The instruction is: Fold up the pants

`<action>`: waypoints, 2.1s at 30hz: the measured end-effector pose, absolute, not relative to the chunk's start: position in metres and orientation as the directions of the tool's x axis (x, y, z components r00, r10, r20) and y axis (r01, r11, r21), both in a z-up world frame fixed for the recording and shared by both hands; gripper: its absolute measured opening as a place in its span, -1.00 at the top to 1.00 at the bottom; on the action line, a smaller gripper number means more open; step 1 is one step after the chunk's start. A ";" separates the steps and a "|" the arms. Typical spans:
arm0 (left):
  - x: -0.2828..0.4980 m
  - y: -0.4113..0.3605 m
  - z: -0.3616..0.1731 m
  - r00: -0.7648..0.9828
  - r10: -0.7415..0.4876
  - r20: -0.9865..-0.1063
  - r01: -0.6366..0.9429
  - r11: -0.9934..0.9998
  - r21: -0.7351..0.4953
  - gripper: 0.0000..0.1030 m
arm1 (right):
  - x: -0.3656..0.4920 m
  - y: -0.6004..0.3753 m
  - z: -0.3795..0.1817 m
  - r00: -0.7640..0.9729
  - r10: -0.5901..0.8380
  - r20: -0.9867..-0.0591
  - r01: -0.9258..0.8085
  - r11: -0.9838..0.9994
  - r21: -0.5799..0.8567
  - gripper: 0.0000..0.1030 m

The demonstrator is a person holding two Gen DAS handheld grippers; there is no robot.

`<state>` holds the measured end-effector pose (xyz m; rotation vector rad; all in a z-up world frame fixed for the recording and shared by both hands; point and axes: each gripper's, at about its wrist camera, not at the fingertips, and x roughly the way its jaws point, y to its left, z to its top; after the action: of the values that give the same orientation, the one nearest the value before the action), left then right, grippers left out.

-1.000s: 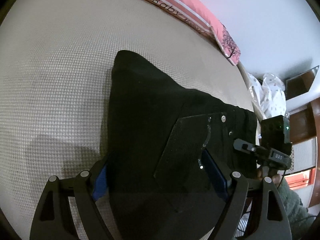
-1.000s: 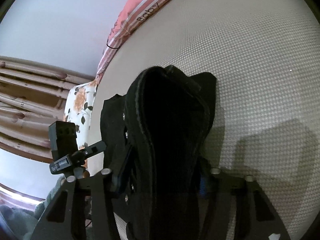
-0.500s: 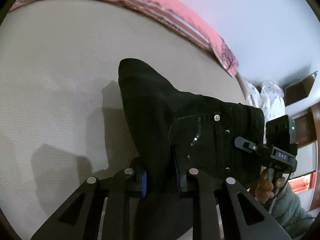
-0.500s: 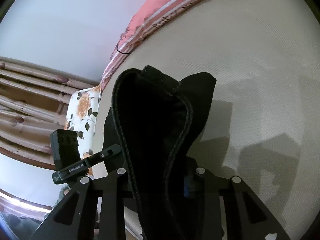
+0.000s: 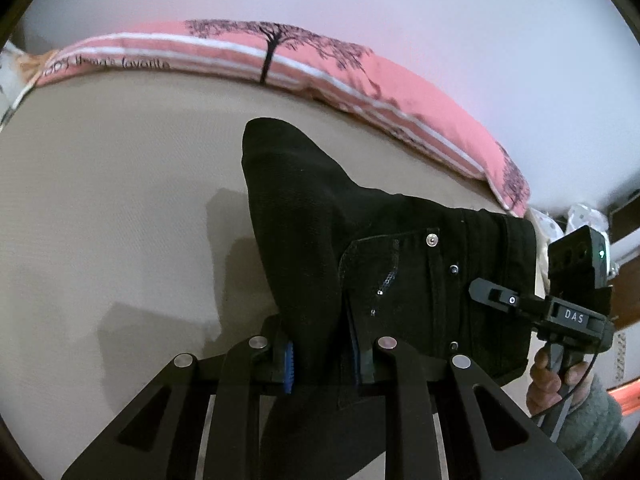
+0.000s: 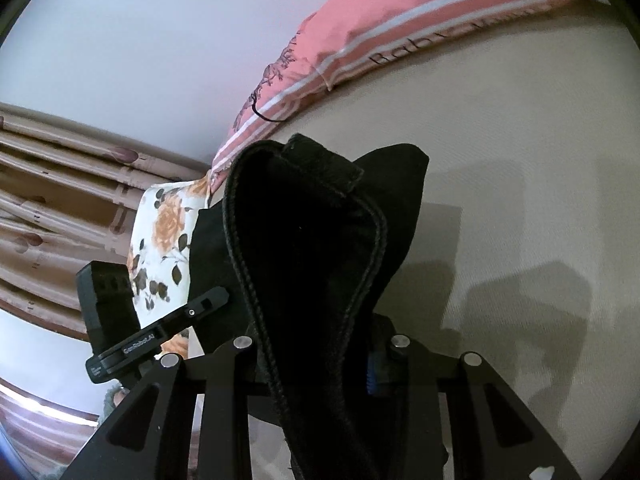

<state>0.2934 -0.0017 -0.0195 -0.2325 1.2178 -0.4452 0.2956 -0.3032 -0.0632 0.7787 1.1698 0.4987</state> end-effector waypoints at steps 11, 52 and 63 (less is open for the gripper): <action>0.309 -0.002 -0.066 0.320 -0.335 -0.886 0.213 0.937 -0.278 0.22 | 0.308 -0.286 -0.088 0.349 0.508 -0.788 0.051 0.829 0.557 0.07; 0.101 0.002 -0.044 0.509 -0.023 -0.861 0.103 0.994 0.034 -0.24 | 0.120 -0.216 -0.025 0.526 0.133 -0.840 -0.022 0.990 0.143 -0.44; 0.095 0.005 -0.044 0.512 -0.016 -0.859 0.095 0.995 0.037 -0.24 | 0.113 -0.205 -0.027 0.527 0.116 -0.842 -0.031 0.993 0.117 -0.45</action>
<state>0.0948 0.0050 -0.0442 0.0830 1.0320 -0.0667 0.1125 -0.2050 -0.0272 0.0909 1.0125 0.0879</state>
